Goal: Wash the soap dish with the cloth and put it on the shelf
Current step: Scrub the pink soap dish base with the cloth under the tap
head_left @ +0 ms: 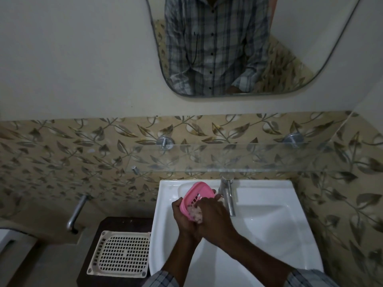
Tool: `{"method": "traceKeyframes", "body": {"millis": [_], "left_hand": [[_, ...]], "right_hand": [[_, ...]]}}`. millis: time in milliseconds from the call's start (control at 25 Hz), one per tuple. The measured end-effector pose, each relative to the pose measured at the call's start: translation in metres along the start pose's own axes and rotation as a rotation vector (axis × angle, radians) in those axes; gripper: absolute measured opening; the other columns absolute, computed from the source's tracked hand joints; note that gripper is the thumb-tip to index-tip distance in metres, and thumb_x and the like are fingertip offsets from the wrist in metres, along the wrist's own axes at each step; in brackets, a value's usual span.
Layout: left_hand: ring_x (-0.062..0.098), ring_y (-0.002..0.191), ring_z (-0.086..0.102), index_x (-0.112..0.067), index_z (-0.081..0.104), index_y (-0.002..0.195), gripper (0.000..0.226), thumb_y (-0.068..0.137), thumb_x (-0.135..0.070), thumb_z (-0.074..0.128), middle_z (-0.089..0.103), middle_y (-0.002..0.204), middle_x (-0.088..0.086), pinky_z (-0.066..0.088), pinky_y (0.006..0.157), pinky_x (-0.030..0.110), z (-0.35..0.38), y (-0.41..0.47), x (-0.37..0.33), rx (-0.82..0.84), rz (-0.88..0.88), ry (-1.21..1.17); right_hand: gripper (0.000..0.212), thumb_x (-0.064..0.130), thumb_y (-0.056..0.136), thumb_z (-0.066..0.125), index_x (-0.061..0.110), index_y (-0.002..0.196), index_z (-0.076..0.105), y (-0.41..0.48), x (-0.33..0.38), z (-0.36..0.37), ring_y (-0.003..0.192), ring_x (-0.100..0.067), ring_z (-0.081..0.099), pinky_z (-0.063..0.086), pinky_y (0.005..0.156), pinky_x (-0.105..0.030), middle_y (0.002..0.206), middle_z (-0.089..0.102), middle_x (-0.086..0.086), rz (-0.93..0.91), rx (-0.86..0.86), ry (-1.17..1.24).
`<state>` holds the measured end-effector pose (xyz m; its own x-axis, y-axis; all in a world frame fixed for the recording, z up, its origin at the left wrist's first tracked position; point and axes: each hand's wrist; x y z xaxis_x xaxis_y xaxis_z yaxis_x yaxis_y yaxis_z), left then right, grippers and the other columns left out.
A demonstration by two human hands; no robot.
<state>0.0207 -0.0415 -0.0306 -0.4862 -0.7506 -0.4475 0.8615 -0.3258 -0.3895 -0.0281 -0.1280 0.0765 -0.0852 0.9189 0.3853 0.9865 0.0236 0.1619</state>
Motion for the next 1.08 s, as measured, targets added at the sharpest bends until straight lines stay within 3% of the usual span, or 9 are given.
{"method": "traceKeyframes", "body": {"millis": [40,80,240,360,520,720,840,920,1080], "left_hand": [[0.03,0.096,0.068,-0.003,0.074,0.104,0.059,0.09,-0.048,0.038,0.073,0.097,0.016,0.055,0.09,0.039,0.001,-0.001,0.004,0.03,0.023,0.029],[0.03,0.099,0.066,-0.005,0.074,0.104,0.058,0.089,-0.048,0.039,0.073,0.098,0.015,0.055,0.09,0.037,0.0,0.0,0.008,0.011,0.028,0.098],[0.029,0.093,0.069,-0.003,0.069,0.108,0.059,0.068,-0.046,0.066,0.072,0.095,0.017,0.058,0.08,0.035,0.001,0.001,-0.008,0.035,-0.032,0.243],[0.039,0.103,0.067,0.006,0.064,0.121,0.068,0.069,-0.037,0.066,0.069,0.112,0.027,0.055,0.089,0.044,0.007,0.001,-0.027,0.129,-0.146,0.164],[0.044,0.107,0.064,0.004,0.058,0.132,0.083,0.085,-0.064,0.049,0.064,0.12,0.031,0.052,0.096,0.054,0.024,0.014,-0.04,0.073,-0.259,0.148],[0.039,0.102,0.062,0.003,0.05,0.138,0.092,0.088,-0.073,0.034,0.06,0.118,0.027,0.049,0.095,0.05,0.021,0.02,-0.02,-0.046,-0.169,0.164],[0.037,0.092,0.07,-0.001,0.071,0.114,0.076,0.088,-0.066,0.042,0.071,0.102,0.024,0.057,0.086,0.048,0.02,0.016,-0.027,0.0,-0.207,0.197],[0.035,0.089,0.07,-0.001,0.071,0.112,0.07,0.091,-0.062,0.043,0.072,0.099,0.022,0.057,0.085,0.046,0.025,0.014,-0.022,-0.037,-0.168,0.223],[0.034,0.101,0.062,0.001,0.053,0.136,0.079,0.095,-0.064,0.036,0.063,0.113,0.023,0.047,0.097,0.044,0.026,0.008,-0.01,-0.103,-0.06,0.178]], "right_hand": [[0.034,0.04,0.047,0.062,0.016,0.069,0.074,0.001,0.017,-0.002,0.078,-0.01,0.071,0.051,0.072,-0.017,0.071,0.075,0.003,0.163,0.068,0.201],[0.041,0.047,0.057,0.057,0.016,0.078,0.073,0.006,0.02,0.0,0.083,-0.015,0.071,0.053,0.076,-0.023,0.08,0.075,0.0,0.388,0.12,0.403],[0.033,0.023,0.067,0.078,0.011,0.095,0.068,0.012,-0.02,0.009,0.084,-0.023,0.069,0.055,0.067,-0.031,0.092,0.073,-0.006,0.28,0.163,0.65],[0.029,0.02,0.069,0.08,0.009,0.092,0.067,0.003,-0.036,0.016,0.084,-0.028,0.066,0.053,0.071,-0.032,0.091,0.07,-0.008,-0.095,0.074,0.235],[0.021,0.012,0.071,0.078,0.01,0.09,0.072,0.011,-0.067,0.026,0.078,-0.027,0.066,0.055,0.079,-0.034,0.087,0.071,-0.007,-0.497,-0.146,-0.063],[0.027,0.014,0.088,0.064,0.01,0.114,0.067,-0.006,-0.045,0.047,0.095,-0.019,0.068,0.055,0.084,-0.029,0.109,0.072,-0.01,0.091,0.05,0.496],[0.02,0.015,0.099,0.053,0.003,0.107,0.067,-0.007,-0.067,0.022,0.09,-0.013,0.067,0.053,0.083,-0.02,0.1,0.071,-0.012,-0.134,0.144,0.307],[0.022,-0.001,0.083,0.066,0.004,0.104,0.073,-0.008,-0.071,0.026,0.097,-0.026,0.069,0.056,0.09,-0.032,0.103,0.074,-0.013,-0.24,0.118,0.216],[0.029,0.004,0.083,0.063,0.015,0.109,0.069,-0.006,-0.039,0.031,0.096,-0.023,0.07,0.052,0.078,-0.019,0.106,0.075,-0.003,0.098,0.102,0.25]]}}
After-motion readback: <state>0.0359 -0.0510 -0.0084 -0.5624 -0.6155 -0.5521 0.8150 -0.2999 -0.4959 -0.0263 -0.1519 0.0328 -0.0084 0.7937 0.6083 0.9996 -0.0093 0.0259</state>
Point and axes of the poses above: each hand's wrist, its own y-axis towards the middle knuckle, its own z-axis out of the palm, x = y × z
